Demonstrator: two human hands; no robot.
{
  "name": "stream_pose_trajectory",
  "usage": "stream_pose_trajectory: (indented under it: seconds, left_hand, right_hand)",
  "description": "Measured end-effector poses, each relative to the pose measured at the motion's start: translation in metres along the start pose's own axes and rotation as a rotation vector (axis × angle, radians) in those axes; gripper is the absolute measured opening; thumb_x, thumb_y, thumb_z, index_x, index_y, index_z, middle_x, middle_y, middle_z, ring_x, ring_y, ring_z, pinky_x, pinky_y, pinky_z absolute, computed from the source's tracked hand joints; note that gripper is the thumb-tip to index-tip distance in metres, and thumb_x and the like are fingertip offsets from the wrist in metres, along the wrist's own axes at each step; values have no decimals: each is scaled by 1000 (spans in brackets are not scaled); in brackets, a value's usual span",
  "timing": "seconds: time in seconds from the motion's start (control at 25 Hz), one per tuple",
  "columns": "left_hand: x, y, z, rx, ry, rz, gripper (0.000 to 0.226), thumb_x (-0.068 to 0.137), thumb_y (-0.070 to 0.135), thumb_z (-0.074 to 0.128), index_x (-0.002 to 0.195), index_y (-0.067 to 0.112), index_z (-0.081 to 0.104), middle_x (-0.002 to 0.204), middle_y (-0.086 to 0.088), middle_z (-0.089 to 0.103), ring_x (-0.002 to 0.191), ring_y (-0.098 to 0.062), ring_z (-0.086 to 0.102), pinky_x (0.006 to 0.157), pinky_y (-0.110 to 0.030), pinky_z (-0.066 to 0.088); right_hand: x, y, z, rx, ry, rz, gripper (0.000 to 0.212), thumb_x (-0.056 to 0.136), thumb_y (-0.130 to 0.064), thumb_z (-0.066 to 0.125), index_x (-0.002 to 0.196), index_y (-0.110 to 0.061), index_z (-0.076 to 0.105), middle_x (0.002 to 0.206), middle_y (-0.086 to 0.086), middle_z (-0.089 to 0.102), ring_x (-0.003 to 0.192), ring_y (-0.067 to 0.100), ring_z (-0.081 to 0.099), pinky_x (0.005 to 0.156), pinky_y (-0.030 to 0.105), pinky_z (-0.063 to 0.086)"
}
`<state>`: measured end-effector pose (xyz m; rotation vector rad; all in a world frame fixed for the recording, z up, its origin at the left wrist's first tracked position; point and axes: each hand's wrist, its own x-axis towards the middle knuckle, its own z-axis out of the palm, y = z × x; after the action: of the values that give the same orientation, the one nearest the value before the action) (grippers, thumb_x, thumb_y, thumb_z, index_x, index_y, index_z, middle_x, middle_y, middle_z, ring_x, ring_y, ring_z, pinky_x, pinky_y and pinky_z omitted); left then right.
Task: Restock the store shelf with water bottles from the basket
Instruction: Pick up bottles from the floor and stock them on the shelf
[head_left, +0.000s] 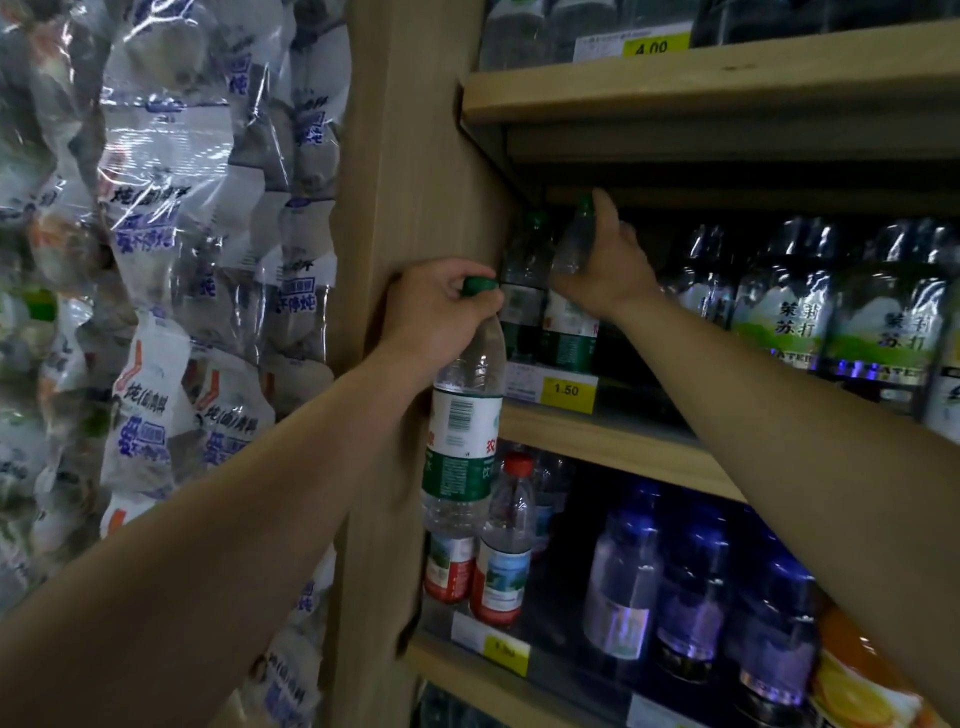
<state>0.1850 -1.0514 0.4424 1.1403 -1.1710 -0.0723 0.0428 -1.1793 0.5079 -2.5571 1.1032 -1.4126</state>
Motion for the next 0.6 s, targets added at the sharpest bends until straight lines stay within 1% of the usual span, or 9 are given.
stream_pose_trajectory:
  seconds: [0.08,0.12,0.16,0.24,0.36,0.48,0.56,0.6]
  left_hand:
    - [2,1,0,-9,-6,-3,25,87,16,73,111,23,70,85,9,67,72,1,63,62,-13,48]
    - [2,1,1,-14,-10,-8,25,86,16,73,110,24,70,87,9,67,75,-1,64,64,-15,48]
    - [3,0,1,-12,-10,-10,25,86,16,74,109,25,70,88,7,68,76,-3,64,64,-16,48]
    - [5,1,1,-16,-5,-10,23,85,17,75,104,29,70,85,5,67,72,-4,62,61,-16,46]
    - [7,0,1,-32,-3,-6,21,84,17,75,97,32,69,78,7,66,65,-3,60,57,-15,44]
    - [8,-2,0,-45,-14,-5,21,84,16,75,97,31,70,77,6,67,61,0,61,53,-13,45]
    - [7,-4,0,-55,-27,2,21,84,16,75,98,31,70,78,5,68,58,3,61,51,-12,45]
    - [7,-5,-1,-52,-33,11,21,84,16,75,99,30,70,79,5,69,57,4,62,51,-12,45]
  right_hand:
    - [-13,3,5,-127,-18,-34,113,78,-33,79,157,-33,-2,164,10,-4,139,36,37,107,40,39]
    - [-18,5,7,-189,-47,-41,115,77,-34,81,156,-37,-3,164,7,-13,138,37,39,105,42,41]
    - [-23,6,11,-230,-91,-40,116,76,-33,82,155,-41,-4,162,5,-21,135,38,42,103,42,44]
    - [-26,6,19,-275,-162,-18,116,79,-23,81,154,-43,-5,159,4,-31,132,39,46,97,39,46]
    - [-19,9,27,-299,-160,26,114,83,-5,75,155,-41,-6,156,7,-36,122,40,53,86,36,50]
    - [-12,15,33,-312,-168,53,116,83,0,73,154,-41,-8,155,9,-38,115,38,58,77,31,46]
    - [-8,20,34,-317,-188,51,116,83,0,73,154,-41,-9,155,8,-38,117,37,57,78,31,44]
    - [-7,23,34,-328,-199,47,117,82,-3,75,154,-41,-9,155,7,-39,121,38,55,82,32,45]
